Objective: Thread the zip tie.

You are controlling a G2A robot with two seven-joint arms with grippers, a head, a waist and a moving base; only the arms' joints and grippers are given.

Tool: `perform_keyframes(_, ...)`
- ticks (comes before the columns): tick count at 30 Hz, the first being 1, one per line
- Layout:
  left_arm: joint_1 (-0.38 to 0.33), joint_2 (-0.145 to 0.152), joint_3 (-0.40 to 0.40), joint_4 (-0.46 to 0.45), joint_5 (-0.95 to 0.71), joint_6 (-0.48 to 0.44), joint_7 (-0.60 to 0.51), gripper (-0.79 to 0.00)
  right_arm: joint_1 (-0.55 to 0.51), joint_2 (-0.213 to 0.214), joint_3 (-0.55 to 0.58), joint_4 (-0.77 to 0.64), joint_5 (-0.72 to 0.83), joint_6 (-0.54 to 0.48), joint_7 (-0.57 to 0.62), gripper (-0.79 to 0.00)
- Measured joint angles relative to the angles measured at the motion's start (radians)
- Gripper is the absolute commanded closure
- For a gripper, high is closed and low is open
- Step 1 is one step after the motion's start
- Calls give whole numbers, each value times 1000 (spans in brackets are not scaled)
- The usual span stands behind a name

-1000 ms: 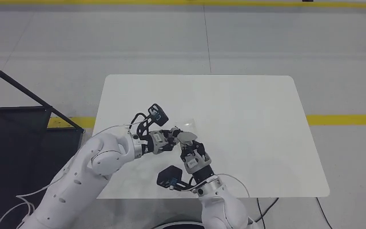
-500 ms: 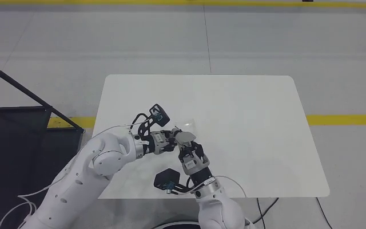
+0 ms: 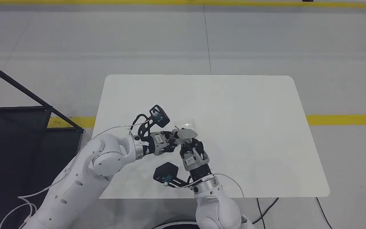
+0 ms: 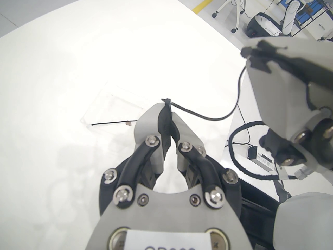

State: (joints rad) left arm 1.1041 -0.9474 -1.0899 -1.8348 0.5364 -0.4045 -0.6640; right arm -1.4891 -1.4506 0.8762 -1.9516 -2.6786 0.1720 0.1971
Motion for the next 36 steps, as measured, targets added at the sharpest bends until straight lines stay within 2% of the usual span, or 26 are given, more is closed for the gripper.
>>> perform_keyframes(9,6,-2,-6,-4,0,-1,-8,0,-11,-5,1,4,-16,55,9,0)
perform_keyframes(20,10,-6,-11,-3,-14,-8,-8,0,-11,-9,3,7,-31,13,14,0)
perform_keyframes(36,13,-8,-21,-6,-33,-30,-36,0,1,-20,-2,21,-52,12,52,0)
